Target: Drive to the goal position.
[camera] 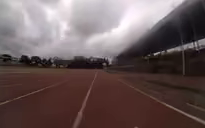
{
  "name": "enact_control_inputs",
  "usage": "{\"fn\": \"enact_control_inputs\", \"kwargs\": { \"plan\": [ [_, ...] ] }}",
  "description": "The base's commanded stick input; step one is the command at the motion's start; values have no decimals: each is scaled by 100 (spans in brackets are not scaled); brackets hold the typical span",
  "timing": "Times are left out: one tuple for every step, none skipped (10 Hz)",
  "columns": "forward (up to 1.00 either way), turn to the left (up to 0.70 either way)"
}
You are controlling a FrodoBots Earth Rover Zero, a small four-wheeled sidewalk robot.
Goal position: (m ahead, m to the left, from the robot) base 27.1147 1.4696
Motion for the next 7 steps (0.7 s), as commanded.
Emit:
{"fn": "enact_control_inputs", "kwargs": {
  "plan": [
    [70, 0],
    [70, 0],
    [70, 0],
    [70, 0],
    [70, 0],
    [70, 0],
    [70, 0]
  ]
}}
